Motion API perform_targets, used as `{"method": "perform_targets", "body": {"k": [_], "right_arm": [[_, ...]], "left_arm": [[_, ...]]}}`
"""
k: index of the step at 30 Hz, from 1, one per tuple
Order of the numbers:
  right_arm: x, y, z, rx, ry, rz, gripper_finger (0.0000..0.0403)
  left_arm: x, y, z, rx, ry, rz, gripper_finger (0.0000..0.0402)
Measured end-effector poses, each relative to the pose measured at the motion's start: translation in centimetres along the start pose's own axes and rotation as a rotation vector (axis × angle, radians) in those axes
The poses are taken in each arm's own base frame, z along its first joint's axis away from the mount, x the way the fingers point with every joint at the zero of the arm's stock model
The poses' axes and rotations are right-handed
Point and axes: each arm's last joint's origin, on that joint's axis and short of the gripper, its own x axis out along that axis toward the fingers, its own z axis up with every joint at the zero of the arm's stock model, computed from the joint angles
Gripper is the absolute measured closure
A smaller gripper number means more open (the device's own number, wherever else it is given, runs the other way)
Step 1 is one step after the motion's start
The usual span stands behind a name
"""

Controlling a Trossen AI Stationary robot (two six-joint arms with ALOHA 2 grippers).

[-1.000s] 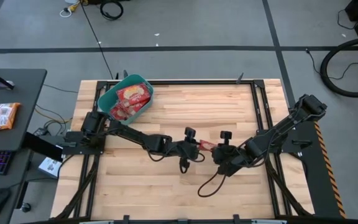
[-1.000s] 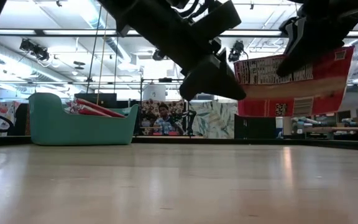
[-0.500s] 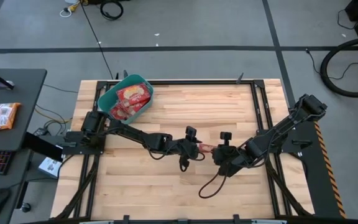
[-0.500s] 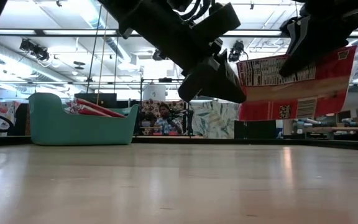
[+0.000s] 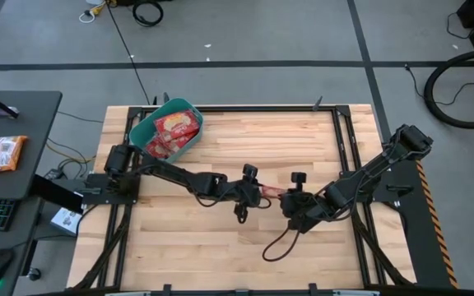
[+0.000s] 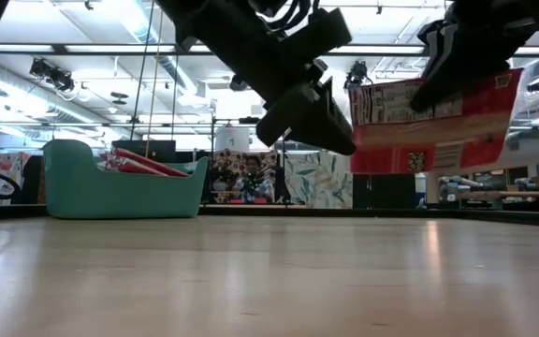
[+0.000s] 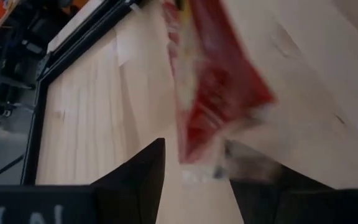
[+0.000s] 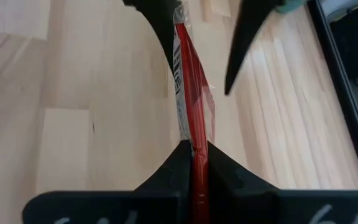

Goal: Sort popcorn bags into baskets
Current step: Put the red popcorn bag into the green bin

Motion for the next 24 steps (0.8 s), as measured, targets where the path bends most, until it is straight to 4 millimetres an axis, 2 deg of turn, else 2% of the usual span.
{"method": "perform_targets", "body": {"k": [5,11,24], "right_arm": [[0.0,0.2,0.5,-0.002,-0.041,0.019,0.0374],[0.0,0.2,0.8,-0.005,-0.074,-0.002,0.0373],[-0.1,0.3,1.3,0.022,-0.119,0.001,0.0373]], "left_arm": [[0.1,0.3,0.0,-0.014,-0.021,-0.018,0.0229],[0.0,0.0,0.3,-0.036,-0.096,-0.142,0.023],[0.0,0.4,0.8,-0.058,-0.122,-0.052,0.0234]]}}
